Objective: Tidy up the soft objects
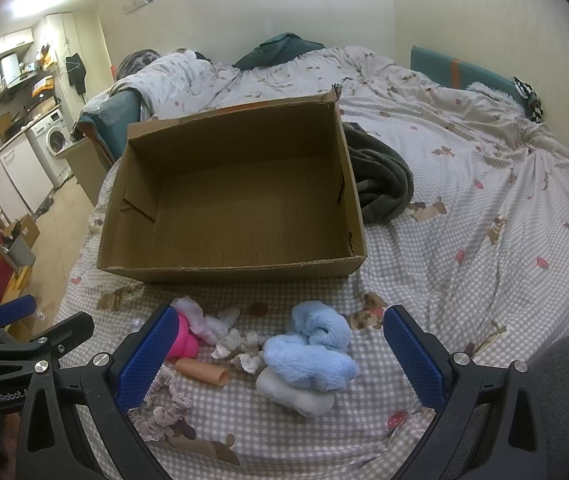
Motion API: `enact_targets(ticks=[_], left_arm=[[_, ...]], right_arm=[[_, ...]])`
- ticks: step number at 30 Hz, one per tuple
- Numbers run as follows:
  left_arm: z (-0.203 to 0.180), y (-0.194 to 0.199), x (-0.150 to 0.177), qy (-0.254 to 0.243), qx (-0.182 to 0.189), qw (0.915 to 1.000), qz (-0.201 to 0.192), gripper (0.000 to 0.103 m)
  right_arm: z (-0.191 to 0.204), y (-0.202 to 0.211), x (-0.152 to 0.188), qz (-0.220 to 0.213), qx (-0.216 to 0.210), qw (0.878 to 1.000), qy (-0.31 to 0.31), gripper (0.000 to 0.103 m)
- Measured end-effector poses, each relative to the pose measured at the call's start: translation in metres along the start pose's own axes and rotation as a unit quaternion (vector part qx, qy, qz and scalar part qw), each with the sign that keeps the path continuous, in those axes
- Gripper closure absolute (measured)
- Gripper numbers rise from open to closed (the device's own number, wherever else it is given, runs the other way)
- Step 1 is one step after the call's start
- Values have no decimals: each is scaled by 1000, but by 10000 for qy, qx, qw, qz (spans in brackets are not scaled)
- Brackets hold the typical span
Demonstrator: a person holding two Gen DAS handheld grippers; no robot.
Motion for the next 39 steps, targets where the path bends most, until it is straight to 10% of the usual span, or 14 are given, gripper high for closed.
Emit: enact_targets(ticks=[39], left_arm=[[6, 7, -5, 60, -76, 9998, -154, 0]], right_arm=[[1, 0, 0, 21, -5, 10000, 0, 0]])
Point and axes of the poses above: each gripper's, at about its wrist camera, not at the fingertips, and y roughly against the way its jaws point, z to its left, x to its underside, the point moved 9 cm from there along -y, roughly the way its jaws point, and after that the axes turned 15 degrees about x, right-handed, at the moved point
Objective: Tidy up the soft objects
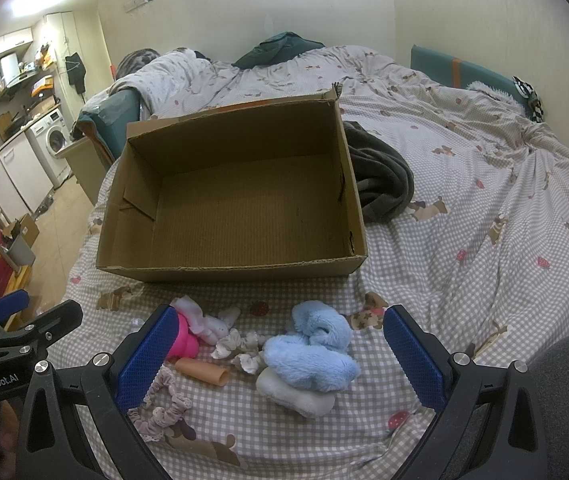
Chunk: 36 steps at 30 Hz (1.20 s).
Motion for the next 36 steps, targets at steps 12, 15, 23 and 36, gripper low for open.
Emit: enact_targets(ticks=[12, 15, 23, 36], left_arm=[[1, 0, 0, 23, -14, 10000, 11, 0], [6, 1, 0, 107, -35, 9999, 12, 0], [61, 1, 3, 1229, -307, 9919, 111, 0], [-44, -71, 86, 25, 977, 9655, 2414, 3]], right_arm=[[0, -3, 2, 19, -2, 10000, -11, 0], [0, -3, 1, 15, -1, 10000, -11, 0], [-14, -10, 5, 118, 56, 9997, -183, 0], [-32, -21, 8, 473, 115, 9970, -607, 0]])
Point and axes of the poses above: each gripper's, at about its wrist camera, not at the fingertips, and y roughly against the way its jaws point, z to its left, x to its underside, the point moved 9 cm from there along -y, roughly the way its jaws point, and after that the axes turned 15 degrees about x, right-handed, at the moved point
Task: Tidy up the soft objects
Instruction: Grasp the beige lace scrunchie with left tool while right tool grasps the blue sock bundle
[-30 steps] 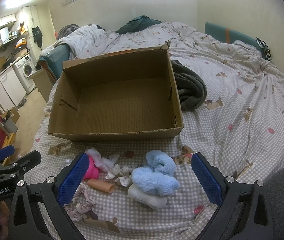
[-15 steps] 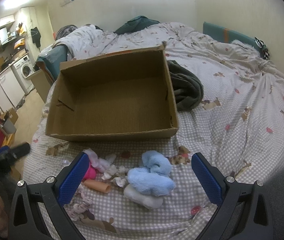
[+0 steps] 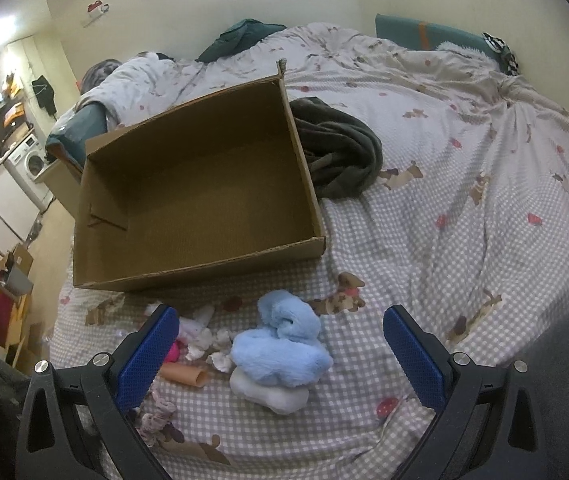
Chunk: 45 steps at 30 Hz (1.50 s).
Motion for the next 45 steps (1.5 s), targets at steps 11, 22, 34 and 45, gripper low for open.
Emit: enact_targets(ticks=[11, 22, 34, 45], left_arm=[[-1, -8, -5, 304, 169, 9994, 23, 86], [12, 59, -29, 337, -128, 9928, -1146, 87], [48, 86, -25, 927, 17, 9853, -1437, 87], [49, 84, -25, 939, -61, 9851, -1436, 87]], right_arm=[[-1, -2, -1, 19, 11, 10000, -18, 0], [-34, -17, -14, 1025, -188, 9932, -521, 0], [-11, -74, 38, 2422, -192, 9683, -585, 0], [0, -73, 44, 2539, -690, 9620, -731, 70]])
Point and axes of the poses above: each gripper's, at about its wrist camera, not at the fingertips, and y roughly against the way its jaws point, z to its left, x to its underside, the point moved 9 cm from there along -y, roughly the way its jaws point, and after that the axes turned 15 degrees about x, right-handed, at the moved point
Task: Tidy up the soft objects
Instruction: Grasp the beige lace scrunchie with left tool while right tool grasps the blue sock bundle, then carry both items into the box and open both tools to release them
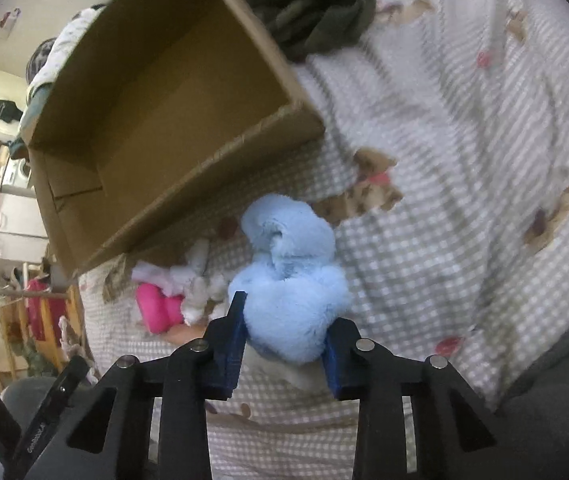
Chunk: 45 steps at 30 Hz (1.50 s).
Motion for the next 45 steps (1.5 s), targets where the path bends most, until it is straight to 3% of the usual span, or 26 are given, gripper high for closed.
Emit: enact_targets(ticks=[5, 14, 18, 27, 35, 42, 45], left_arm=[[3, -1, -1, 12, -124, 9999, -20, 87], [8, 2, -2, -63, -336, 9993, -118, 87], [2, 6, -10, -84, -226, 9996, -137, 87], [-28, 25, -95, -601, -206, 9965, -548, 87], [-52, -21, -152, -1036, -119, 9926, -622, 87], [-36, -59, -139, -1026, -537, 9912, -636, 87], [-33, -62, -136, -942, -410, 9930, -590, 87]], right_arm=[[-9, 39, -8, -401, -114, 9989, -191, 72], [-4, 91, -7, -843, -626, 9945, 35, 72], [-1, 100, -8, -1055, -706, 9917, 213, 72], [21, 122, -56, -1690, -842, 9802, 591, 71], [57, 106, -102, -2003, -913, 9715, 876, 71], [70, 68, -98, -1873, -617, 9742, 1100, 71], [75, 60, -95, -1880, -445, 9722, 1324, 71]])
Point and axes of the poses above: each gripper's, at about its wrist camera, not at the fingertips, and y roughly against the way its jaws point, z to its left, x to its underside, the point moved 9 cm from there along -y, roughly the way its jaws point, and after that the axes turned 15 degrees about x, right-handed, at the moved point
